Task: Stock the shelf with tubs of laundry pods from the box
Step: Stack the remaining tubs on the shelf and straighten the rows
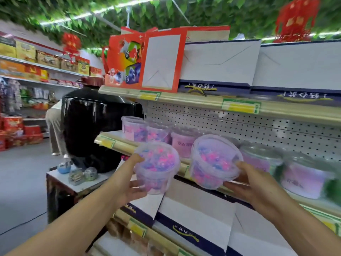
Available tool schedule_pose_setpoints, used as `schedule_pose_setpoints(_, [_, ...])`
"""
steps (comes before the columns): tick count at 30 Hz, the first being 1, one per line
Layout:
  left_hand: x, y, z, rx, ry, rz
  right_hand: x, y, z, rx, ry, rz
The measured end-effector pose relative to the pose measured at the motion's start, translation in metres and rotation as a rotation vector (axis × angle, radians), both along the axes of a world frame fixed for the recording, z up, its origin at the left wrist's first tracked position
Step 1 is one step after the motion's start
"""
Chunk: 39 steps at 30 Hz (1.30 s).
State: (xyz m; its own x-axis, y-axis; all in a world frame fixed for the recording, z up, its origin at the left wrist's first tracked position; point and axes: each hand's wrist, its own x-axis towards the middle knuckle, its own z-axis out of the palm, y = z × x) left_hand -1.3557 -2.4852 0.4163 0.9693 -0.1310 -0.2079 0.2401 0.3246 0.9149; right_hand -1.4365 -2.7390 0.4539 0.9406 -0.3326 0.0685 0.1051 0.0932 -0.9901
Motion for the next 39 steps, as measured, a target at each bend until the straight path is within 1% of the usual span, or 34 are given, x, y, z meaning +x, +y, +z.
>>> schedule_pose_setpoints(3, [0.038,0.008,0.023,0.015,-0.048,0.01,0.032,0.015,0.015,0.038,-0.045,-0.041])
schedule_pose_setpoints(6, [0.079,0.013,0.048,0.043,-0.071,-0.021,0.065,0.03,0.033,0.03,-0.074,-0.078])
schedule_pose_setpoints(12, [0.151,0.012,0.089,0.027,-0.086,-0.061,0.129,0.058,0.058,0.045,-0.007,-0.214])
schedule_pose_setpoints(16, [0.182,0.014,0.099,0.025,-0.113,-0.135,0.155,0.067,0.062,0.109,0.027,-0.262])
schedule_pose_setpoints(21, [0.219,0.015,0.085,0.021,-0.188,-0.249,0.171,0.066,0.067,0.139,0.052,-0.342])
schedule_pose_setpoints(24, [0.234,0.013,0.071,0.128,-0.306,-0.289,0.174,0.067,0.065,0.198,-0.004,-0.317])
schedule_pose_setpoints(26, [0.243,0.011,0.064,0.223,-0.409,-0.23,0.171,0.069,0.063,0.244,-0.104,-0.312])
schedule_pose_setpoints(27, [0.248,0.01,0.061,0.288,-0.459,-0.182,0.17,0.07,0.06,0.218,-0.136,-0.302])
schedule_pose_setpoints(28, [0.249,0.009,0.06,0.396,-0.513,-0.127,0.17,0.073,0.057,0.136,-0.142,-0.291])
schedule_pose_setpoints(29, [0.25,0.009,0.06,0.548,-0.571,-0.062,0.171,0.075,0.053,0.008,-0.126,-0.302])
schedule_pose_setpoints(30, [0.25,0.008,0.06,0.686,-0.624,0.006,0.174,0.077,0.048,-0.153,-0.101,-0.352])
schedule_pose_setpoints(31, [0.25,0.008,0.061,0.762,-0.679,0.074,0.177,0.08,0.043,-0.343,-0.07,-0.453])
schedule_pose_setpoints(33, [0.248,0.006,0.064,0.743,-0.785,0.174,0.183,0.087,0.036,-0.689,-0.086,-0.658])
schedule_pose_setpoints(34, [0.246,0.005,0.066,0.717,-0.837,0.205,0.187,0.091,0.034,-0.807,-0.122,-0.719])
schedule_pose_setpoints(36, [0.247,0.001,0.066,0.721,-0.936,0.228,0.195,0.094,0.031,-0.934,-0.175,-0.778])
schedule_pose_setpoints(39, [0.247,-0.003,0.06,0.82,-1.041,0.203,0.206,0.092,0.03,-1.107,-0.13,-0.843])
